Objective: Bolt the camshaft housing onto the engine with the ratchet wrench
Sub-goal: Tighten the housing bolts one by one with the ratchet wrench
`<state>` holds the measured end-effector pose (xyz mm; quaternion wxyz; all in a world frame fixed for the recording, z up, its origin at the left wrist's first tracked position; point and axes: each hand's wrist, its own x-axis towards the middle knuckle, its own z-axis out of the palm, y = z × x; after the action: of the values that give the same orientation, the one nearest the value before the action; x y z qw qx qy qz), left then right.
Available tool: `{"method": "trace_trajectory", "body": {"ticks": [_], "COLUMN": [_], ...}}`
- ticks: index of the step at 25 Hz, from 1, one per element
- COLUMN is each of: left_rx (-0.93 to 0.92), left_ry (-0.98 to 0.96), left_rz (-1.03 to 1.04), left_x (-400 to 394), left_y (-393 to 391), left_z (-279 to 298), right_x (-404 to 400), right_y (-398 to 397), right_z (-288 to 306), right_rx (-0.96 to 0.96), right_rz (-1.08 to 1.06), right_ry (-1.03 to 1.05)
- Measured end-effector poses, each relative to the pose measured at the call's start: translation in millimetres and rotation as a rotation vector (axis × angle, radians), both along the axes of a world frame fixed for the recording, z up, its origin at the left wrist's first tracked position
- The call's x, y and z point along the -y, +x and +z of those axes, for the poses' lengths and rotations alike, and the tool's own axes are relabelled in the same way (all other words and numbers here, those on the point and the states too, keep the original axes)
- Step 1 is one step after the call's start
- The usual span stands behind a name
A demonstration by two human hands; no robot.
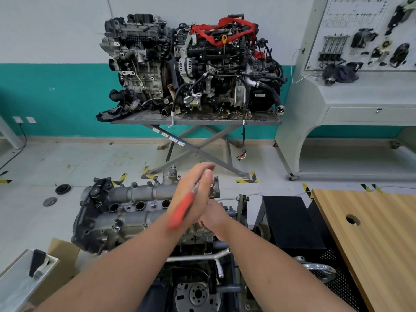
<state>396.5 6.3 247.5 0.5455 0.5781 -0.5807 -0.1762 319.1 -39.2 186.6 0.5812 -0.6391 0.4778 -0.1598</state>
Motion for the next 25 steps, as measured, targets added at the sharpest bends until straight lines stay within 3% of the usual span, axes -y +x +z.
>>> {"method": "trace_trajectory", "body": {"ticks": [2, 3, 5, 7, 12, 15, 17, 20, 22, 23, 25], "left_rx": [-0.607, -0.817, -1.032, -1.029, -0.484, -0.158, 0.198, 0.818, 1.162, 1.229, 1.179], "left_ry": [0.152, 0.190, 0.236, 0.334, 0.639, 0.717, 0.705, 0.604, 0.421, 0.289, 0.016], "left_rz": [-0.023, -0.018, 0.035, 0.082, 0.042, 0.001, -0.020, -0.023, -0.024, -0.021, 0.015], "left_x": [0, 3, 11, 16, 23, 26, 31, 32, 28, 24, 15], "left_y": [-14, -17, -16, -8, -1, -3, -4, -3, -1, 1, 10], "left_z": [0, 4, 14, 26, 54, 68, 76, 79, 65, 57, 41], "right_x": [0, 0, 0, 0, -2, -2, -3, -3, -2, -2, -2], "right_y": [-1, -1, 0, 0, 0, -2, -2, -2, -1, -1, -1], "right_z": [0, -1, -2, -1, 1, 0, 1, 3, 4, 5, 5], "right_rx": [-0.006, 0.001, -0.004, -0.009, -0.049, -0.028, -0.041, -0.062, -0.056, -0.059, -0.067], "right_rz": [0.017, 0.015, 0.003, -0.005, 0.004, 0.005, 0.008, 0.020, 0.027, 0.033, 0.051], "right_ry": [0.001, 0.000, 0.005, 0.016, 0.023, 0.046, 0.036, 0.014, 0.018, 0.014, -0.030]}}
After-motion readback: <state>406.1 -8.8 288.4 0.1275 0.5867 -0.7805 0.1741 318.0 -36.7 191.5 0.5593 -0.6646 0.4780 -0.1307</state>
